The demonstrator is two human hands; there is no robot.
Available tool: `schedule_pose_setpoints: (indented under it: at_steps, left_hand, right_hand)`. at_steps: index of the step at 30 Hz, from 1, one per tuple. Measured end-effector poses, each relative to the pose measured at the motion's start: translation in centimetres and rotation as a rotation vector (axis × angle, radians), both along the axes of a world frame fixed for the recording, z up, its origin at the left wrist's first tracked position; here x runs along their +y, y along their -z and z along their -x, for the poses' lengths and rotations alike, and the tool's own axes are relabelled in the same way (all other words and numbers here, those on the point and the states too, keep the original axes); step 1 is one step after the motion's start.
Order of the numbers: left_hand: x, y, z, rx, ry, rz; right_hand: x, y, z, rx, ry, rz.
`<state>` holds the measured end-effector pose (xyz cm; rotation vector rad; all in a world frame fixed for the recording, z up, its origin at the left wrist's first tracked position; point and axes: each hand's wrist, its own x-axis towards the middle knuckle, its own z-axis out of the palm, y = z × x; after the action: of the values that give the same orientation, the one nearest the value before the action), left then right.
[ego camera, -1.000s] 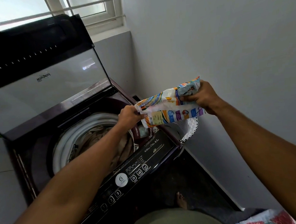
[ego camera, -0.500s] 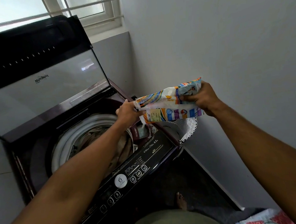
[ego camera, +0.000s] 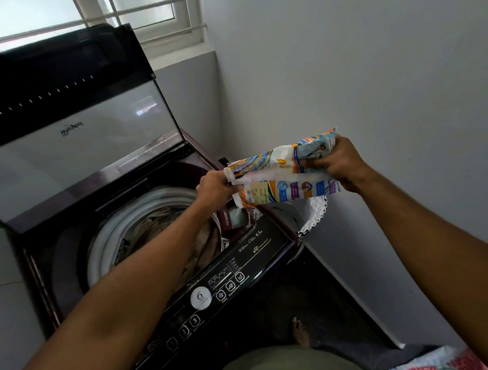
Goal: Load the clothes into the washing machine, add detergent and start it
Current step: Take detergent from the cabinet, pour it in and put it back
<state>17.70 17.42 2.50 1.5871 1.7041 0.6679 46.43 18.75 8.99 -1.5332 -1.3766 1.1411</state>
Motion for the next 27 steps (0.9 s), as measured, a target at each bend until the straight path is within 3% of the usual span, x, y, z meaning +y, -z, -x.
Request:
schedule_pose_setpoints:
  at_steps: [13,22,27]
  left_hand:
    - [2.8,-4.2,-0.6,-0.179,0.126,-0.034]
    - [4.5,-10.2,-2.2,-0.049,0.2,-0.189]
    - [4.4,-13.6,-1.3,0.003,0.215,-0.255]
  right_hand:
    - [-1.2,3.0,-2.0,0.378,0.189,0.113]
    - [-2.9,5.6,-0.3,0.776,0.248,0.274]
    - [-2.6,5.8,3.3,0.902,0.188,0.315]
